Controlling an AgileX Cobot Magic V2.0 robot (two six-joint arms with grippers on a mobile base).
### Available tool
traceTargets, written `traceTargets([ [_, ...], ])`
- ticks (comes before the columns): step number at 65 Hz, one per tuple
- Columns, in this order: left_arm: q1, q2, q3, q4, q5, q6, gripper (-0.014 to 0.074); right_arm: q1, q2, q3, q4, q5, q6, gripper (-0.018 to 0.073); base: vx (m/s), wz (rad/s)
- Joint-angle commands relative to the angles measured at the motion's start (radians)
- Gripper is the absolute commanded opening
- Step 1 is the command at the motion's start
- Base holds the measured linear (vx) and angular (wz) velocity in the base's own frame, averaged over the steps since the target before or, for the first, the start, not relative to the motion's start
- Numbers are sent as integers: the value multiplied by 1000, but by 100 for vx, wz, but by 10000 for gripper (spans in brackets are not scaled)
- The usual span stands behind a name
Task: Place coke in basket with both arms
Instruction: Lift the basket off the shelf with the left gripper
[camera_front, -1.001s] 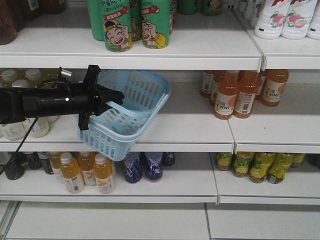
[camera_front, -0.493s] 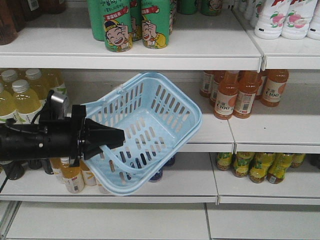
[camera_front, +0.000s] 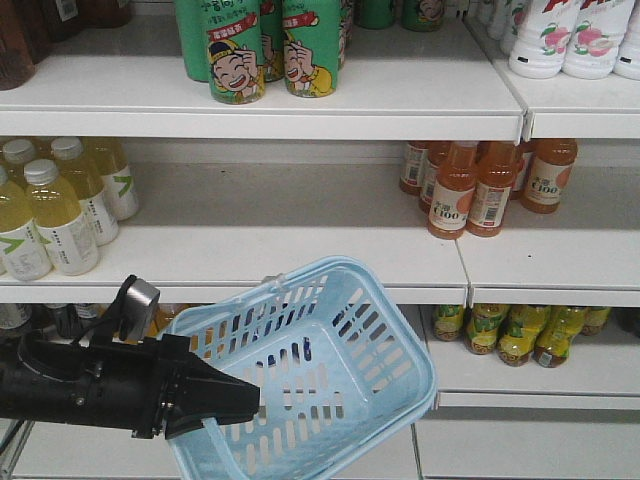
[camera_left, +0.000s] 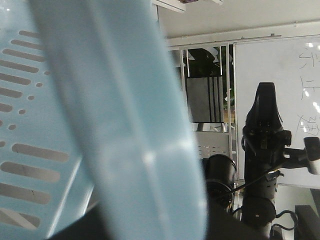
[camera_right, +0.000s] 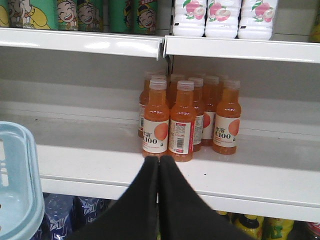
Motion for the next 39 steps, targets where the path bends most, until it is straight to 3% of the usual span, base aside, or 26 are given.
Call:
traceTargets([
  [1,-5,-40,-18,-81,97,26,-8,-4,-18,11,-4,-78,-7,-10,0,0],
  [20,-5,-40,-18,-20,85,26,-8,-4,-18,11,-4,-78,-7,-10,0,0],
  [39,-5,-40,-18,-22,87,26,-8,-4,-18,11,-4,-78,-7,-10,0,0],
])
